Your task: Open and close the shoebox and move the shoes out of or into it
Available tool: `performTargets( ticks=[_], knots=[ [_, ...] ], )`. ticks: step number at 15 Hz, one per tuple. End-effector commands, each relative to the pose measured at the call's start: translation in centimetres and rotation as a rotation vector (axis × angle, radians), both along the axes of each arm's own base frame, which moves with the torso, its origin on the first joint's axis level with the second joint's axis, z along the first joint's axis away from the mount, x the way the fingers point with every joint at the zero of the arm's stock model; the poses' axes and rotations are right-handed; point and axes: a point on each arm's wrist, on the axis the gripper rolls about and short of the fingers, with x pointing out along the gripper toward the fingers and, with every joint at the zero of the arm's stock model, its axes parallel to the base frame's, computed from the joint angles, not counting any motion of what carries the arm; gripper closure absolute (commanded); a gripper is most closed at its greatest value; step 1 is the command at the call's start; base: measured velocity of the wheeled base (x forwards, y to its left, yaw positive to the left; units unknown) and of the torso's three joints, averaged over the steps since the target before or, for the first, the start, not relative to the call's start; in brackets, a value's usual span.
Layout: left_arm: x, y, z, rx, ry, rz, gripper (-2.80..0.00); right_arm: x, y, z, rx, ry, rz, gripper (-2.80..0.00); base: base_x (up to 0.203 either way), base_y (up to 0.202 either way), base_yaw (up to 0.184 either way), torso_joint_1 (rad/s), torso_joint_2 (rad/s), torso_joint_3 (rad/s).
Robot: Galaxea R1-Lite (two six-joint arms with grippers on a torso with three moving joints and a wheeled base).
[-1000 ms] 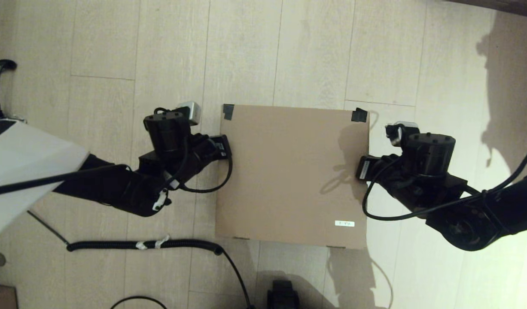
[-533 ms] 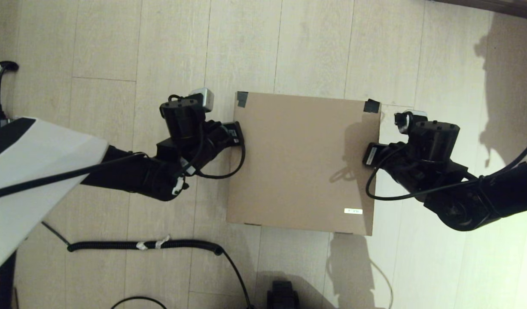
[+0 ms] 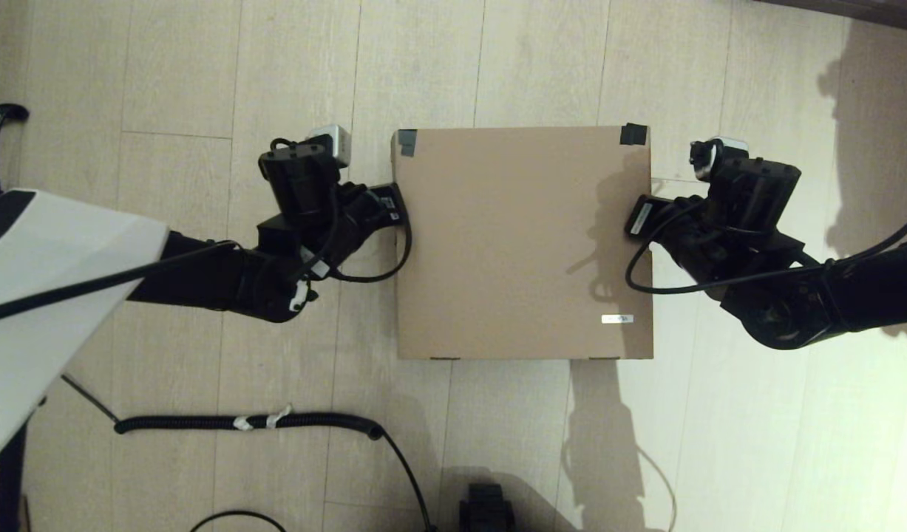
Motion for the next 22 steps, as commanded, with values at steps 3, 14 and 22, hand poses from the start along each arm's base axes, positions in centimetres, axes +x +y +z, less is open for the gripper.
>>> performTargets(
  ticks=[3,14,22],
  knots=[
    [-2.3,2.2,1.9,-0.009,-0.010,0.043,0.00,-2.9,-1.3,2.0,0.003,-0.004,-0.030,0.00,0.000,0.000,0.000,0.000,0.00,0.000],
    [-20.9,12.6,5.5,-0.029,-0.076,0.181,0.00,-21.2,-6.2,2.8,-0.038,-0.041,-0.097,0.00,0.000,0.000,0.000,0.000,0.00,0.000],
    [-36.6,17.7,-9.5,0.023,0.144,0.488,0.00,-35.4,-10.3,-8.7,-0.114,0.130,-0.238,0.00,0.000,0.000,0.000,0.000,0.00,0.000]
  ],
)
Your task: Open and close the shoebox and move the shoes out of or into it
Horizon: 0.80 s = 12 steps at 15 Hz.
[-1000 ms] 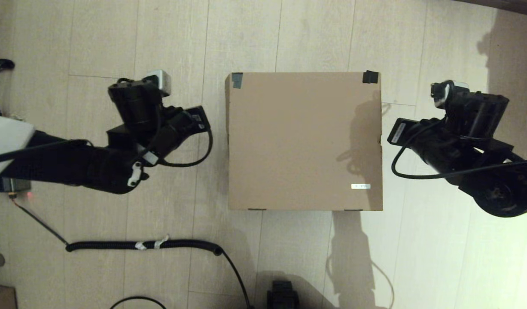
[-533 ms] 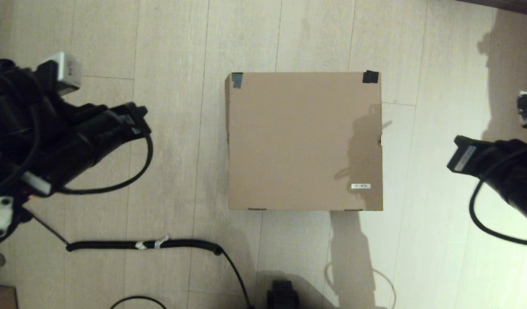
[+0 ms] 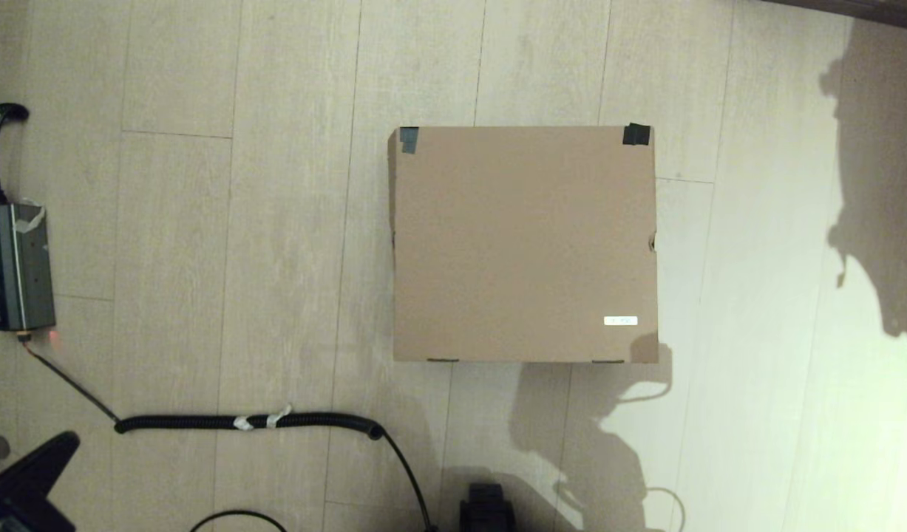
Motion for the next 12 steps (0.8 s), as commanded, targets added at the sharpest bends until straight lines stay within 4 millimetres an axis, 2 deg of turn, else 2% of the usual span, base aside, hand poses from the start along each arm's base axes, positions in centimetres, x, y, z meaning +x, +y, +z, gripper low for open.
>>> performTargets(
  ticks=[1,4,6,8,11,12],
  knots=[
    [-3.6,-0.1,-1.8,-0.001,-0.063,-0.005,0.00,-2.9,-0.1,-1.2,-0.004,-0.093,0.025,0.00,0.000,0.000,0.000,0.000,0.00,0.000],
    [-6.7,-0.6,-5.2,0.001,0.125,-0.087,0.00,-6.2,0.3,-3.9,-0.084,-0.056,0.189,0.00,0.000,0.000,0.000,0.000,0.00,0.000],
    [-7.2,-0.6,-5.9,0.108,0.212,-0.108,0.00,-7.5,0.4,-4.9,-0.116,-0.053,0.243,0.00,0.000,0.000,0.000,0.000,0.00,0.000],
    [-7.0,-0.8,-6.5,0.206,0.208,-0.191,0.00,-7.6,0.4,-5.3,-0.058,-0.064,0.246,0.00,0.000,0.000,0.000,0.000,0.00,0.000],
    [-7.0,-0.8,-6.6,0.201,0.188,-0.327,0.00,-7.4,0.4,-5.3,-0.073,-0.084,0.241,0.00,0.000,0.000,0.000,0.000,0.00,0.000],
    [-7.0,-0.7,-6.5,0.207,0.177,-0.325,0.00,-7.4,0.4,-5.3,-0.073,-0.085,0.243,0.00,0.000,0.000,0.000,0.000,0.00,0.000]
  ],
)
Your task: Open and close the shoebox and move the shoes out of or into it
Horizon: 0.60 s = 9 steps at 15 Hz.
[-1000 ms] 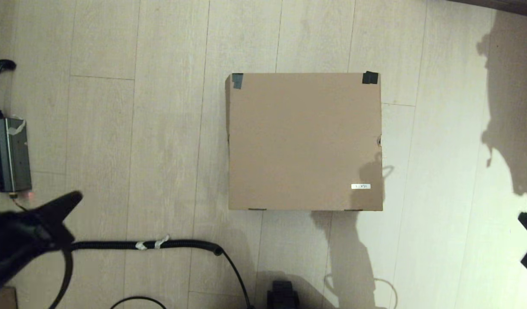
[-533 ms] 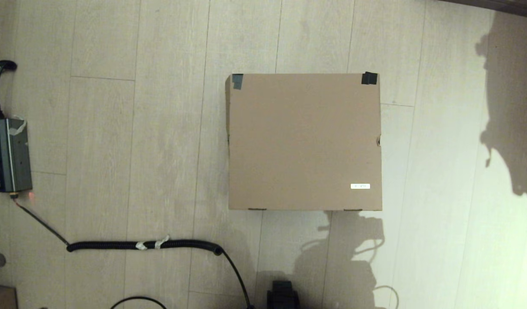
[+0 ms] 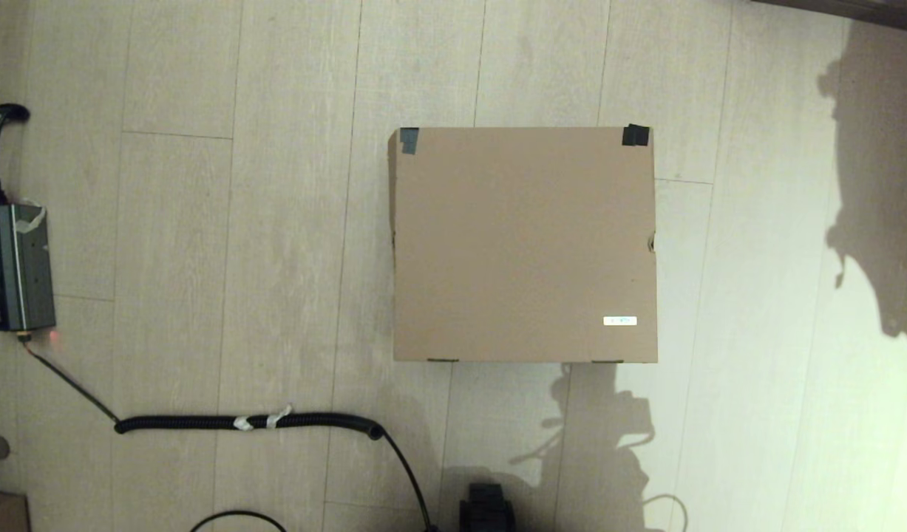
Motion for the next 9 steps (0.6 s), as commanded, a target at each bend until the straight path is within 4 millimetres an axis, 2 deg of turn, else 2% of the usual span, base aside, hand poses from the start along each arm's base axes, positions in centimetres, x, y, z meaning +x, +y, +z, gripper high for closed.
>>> performTargets(
  ticks=[1,4,6,9],
  knots=[
    [0.0,0.1,-0.1,0.003,-0.017,-0.003,0.00,-0.1,0.0,-0.1,0.006,-0.007,-0.001,0.00,0.000,0.000,0.000,0.000,0.00,0.000],
    [-0.9,0.0,-0.3,0.037,-0.110,-0.003,0.00,0.0,0.0,-0.2,0.017,-0.018,-0.003,0.00,0.000,0.000,0.000,0.000,0.00,0.000],
    [-1.3,-0.1,-0.4,0.057,-0.107,-0.019,0.00,0.0,0.0,-0.2,0.014,-0.016,-0.001,0.00,0.000,0.000,0.000,0.000,0.00,0.000],
    [-2.3,0.0,-0.6,0.056,-0.255,0.007,0.00,0.0,0.0,-0.1,0.030,-0.020,-0.005,0.00,0.000,0.000,0.000,0.000,0.00,0.000]
  ],
)
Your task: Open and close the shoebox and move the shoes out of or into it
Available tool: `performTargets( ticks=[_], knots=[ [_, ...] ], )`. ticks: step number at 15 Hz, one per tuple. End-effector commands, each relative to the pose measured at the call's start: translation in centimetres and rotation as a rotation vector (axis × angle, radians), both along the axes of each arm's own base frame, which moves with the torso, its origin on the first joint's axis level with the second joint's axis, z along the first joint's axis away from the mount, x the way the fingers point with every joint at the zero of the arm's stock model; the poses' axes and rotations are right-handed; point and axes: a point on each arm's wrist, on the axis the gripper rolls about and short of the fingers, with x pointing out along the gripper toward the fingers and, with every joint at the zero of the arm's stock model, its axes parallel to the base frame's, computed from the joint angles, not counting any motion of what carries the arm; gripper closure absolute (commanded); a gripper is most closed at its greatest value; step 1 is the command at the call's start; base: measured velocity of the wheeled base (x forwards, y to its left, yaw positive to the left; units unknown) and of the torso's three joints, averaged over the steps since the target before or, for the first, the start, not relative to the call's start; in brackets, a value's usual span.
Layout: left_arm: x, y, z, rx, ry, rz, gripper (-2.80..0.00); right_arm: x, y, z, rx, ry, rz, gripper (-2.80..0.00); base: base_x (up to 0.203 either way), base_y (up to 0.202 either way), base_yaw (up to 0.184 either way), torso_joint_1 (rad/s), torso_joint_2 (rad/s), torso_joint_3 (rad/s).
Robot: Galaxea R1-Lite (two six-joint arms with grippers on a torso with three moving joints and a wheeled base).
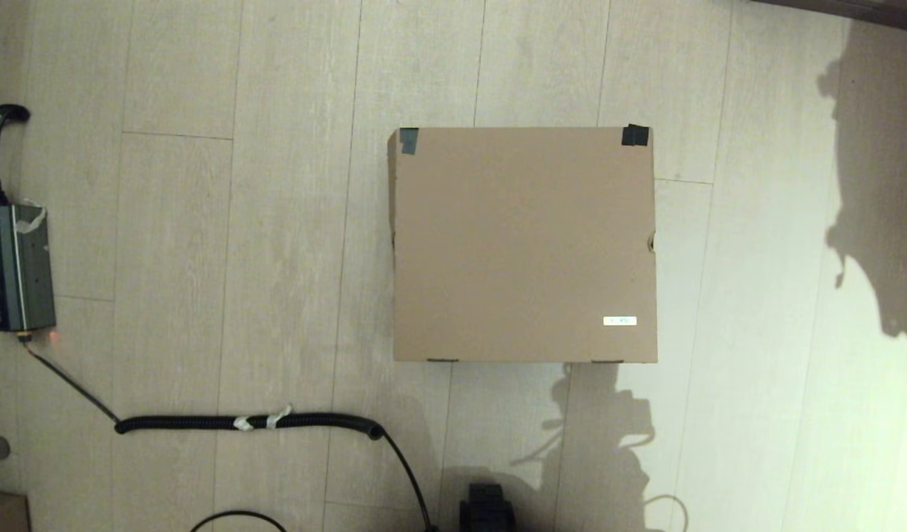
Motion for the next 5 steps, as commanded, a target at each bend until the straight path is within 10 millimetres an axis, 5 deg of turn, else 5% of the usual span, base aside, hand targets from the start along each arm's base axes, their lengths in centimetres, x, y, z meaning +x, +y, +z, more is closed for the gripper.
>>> performTargets(
  ticks=[1,5],
  knots=[
    [-0.54,0.05,-0.15,-0.043,-0.093,0.031,0.00,0.03,0.00,0.00,0.001,0.005,-0.001,0.00,0.000,0.000,0.000,0.000,0.00,0.000],
    [-0.48,0.09,-0.15,-0.124,-0.093,0.053,0.00,0.02,0.00,0.04,0.019,0.003,-0.001,0.00,0.000,0.000,0.000,0.000,0.00,0.000]
  ],
)
